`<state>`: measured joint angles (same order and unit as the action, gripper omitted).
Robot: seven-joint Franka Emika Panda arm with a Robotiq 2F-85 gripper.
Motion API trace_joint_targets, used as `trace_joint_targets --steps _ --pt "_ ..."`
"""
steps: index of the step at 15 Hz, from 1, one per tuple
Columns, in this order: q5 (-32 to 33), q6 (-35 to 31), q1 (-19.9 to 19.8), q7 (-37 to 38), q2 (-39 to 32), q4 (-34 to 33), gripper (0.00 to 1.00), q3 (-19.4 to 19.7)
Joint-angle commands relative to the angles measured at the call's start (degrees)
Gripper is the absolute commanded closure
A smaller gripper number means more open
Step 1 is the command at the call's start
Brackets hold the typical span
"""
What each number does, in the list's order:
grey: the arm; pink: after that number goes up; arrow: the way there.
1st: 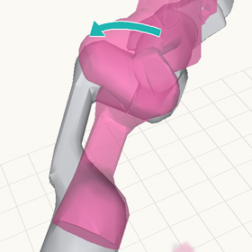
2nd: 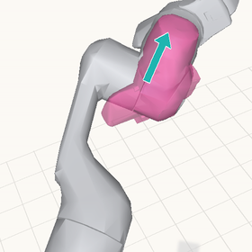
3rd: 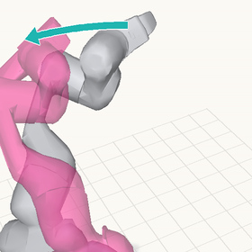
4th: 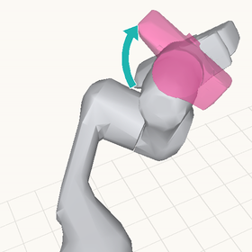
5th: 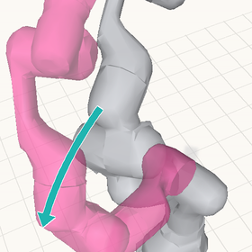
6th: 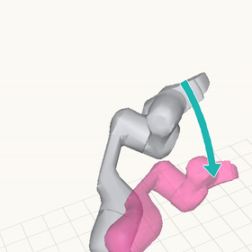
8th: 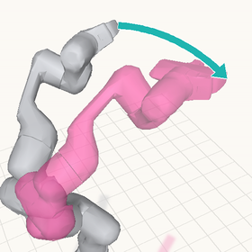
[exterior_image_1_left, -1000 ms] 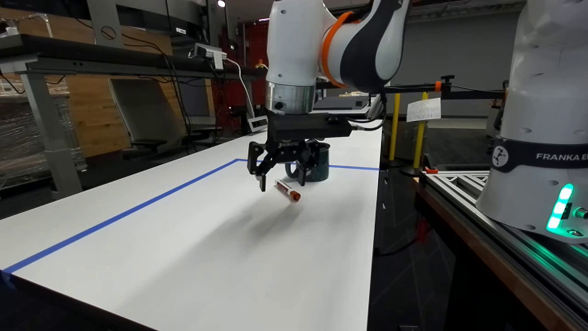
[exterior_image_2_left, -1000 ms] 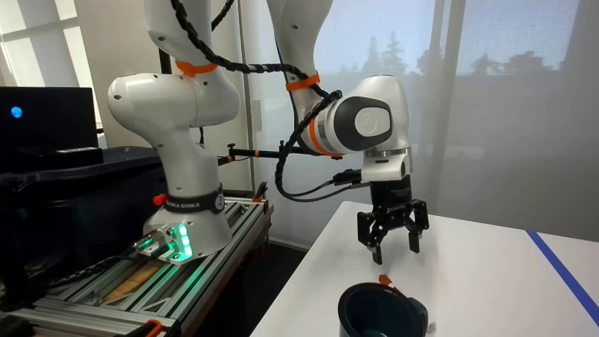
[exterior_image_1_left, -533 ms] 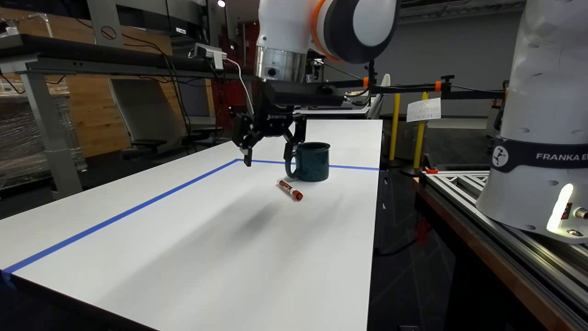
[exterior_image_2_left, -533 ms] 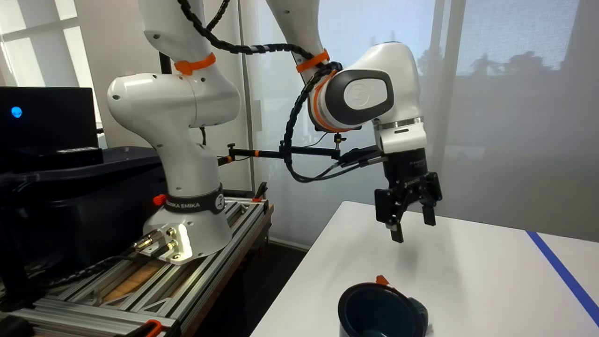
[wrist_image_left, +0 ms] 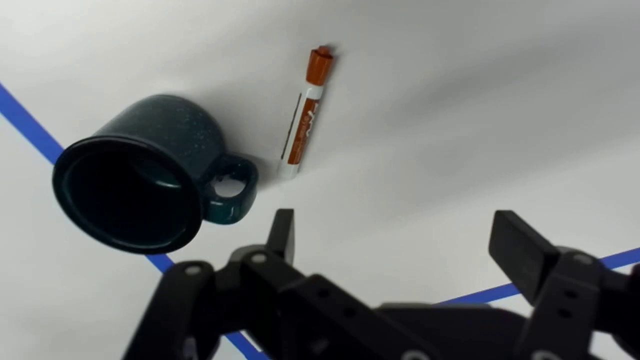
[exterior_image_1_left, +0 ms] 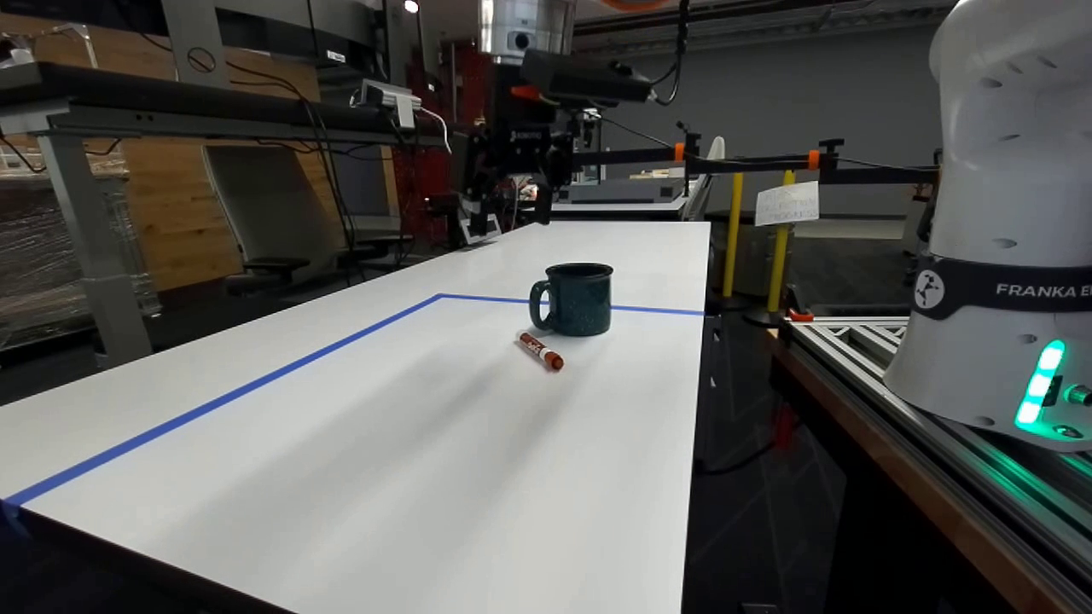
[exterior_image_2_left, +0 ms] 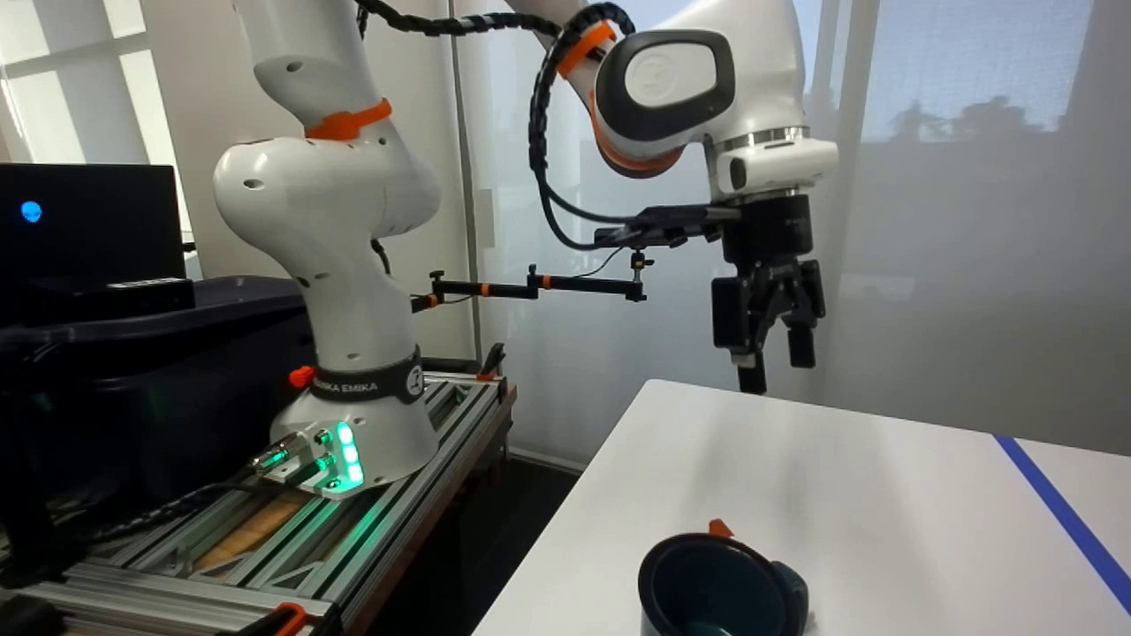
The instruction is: Remove the marker from the mug and put it on the table inside the border
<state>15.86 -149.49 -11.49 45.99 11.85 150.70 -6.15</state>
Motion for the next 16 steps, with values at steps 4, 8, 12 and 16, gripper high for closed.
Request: trace_joint_targets --steps 4,8,12,16 --pt "-3.08 6.38 2.71 -13.86 9.08 1.25 0.00 4.10" --pt "-4.48 5.92 1.53 -16.22 7.29 0.02 0.00 3.74" --pt "-5.06 5.97 1.90 -17.55 7.38 0.09 0.00 4.22" --pt "-5.08 5.97 2.04 -17.57 7.38 0.16 0.00 4.22"
